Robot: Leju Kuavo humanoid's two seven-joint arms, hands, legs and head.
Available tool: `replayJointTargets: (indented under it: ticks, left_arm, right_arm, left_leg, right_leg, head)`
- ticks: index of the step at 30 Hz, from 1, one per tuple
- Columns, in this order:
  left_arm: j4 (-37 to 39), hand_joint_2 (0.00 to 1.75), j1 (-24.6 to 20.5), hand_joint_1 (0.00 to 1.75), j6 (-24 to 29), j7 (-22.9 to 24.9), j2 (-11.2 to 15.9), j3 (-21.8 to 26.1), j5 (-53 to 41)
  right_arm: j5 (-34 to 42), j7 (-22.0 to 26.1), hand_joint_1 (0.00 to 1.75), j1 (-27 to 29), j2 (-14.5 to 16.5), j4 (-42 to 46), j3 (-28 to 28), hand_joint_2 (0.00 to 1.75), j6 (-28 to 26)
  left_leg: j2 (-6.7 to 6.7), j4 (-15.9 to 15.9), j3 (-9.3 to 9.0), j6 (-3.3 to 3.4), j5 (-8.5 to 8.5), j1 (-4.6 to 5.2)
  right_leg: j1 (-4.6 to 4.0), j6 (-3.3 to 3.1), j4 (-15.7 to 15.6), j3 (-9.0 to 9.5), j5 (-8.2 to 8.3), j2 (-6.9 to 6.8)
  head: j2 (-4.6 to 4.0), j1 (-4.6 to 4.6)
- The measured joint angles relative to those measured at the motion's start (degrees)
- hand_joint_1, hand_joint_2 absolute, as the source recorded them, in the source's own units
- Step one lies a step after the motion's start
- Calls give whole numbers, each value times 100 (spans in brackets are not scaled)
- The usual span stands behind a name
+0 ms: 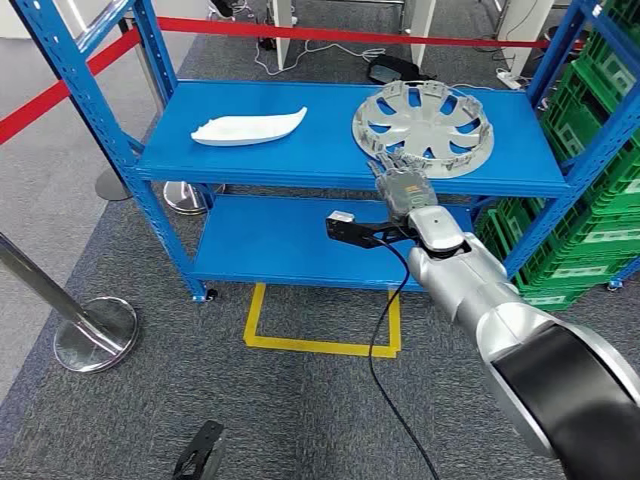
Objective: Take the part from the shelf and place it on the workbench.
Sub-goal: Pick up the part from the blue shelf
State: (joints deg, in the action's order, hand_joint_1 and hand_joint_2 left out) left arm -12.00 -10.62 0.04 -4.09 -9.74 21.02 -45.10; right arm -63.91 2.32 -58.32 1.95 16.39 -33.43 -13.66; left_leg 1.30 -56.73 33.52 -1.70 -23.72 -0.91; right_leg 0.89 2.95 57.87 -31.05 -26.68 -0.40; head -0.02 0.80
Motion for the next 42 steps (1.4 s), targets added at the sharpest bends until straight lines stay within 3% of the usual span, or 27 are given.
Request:
replayJointTargets:
  ticks: [18, 42]
  left_arm:
    - [0, 0, -4, 0, -15, 92, 1, 5, -142]
    - [0, 0, 5, 0, -10, 111, 1, 210, -223]
  right_arm:
    - [-204, -485, 0, 32, -28, -18, 45, 175, 783]
    - [-308, -469, 0, 48, -89, -18, 183, 175, 749]
  left_leg:
    - [-1, 0, 3, 0, 0, 0]
    - [-1, -1, 12, 0, 0, 0]
  right_leg:
    - [0, 0, 0, -6, 0, 1]
    - [0, 0, -1, -9, 1, -1]
  head:
    - [0, -1]
    - [0, -1]
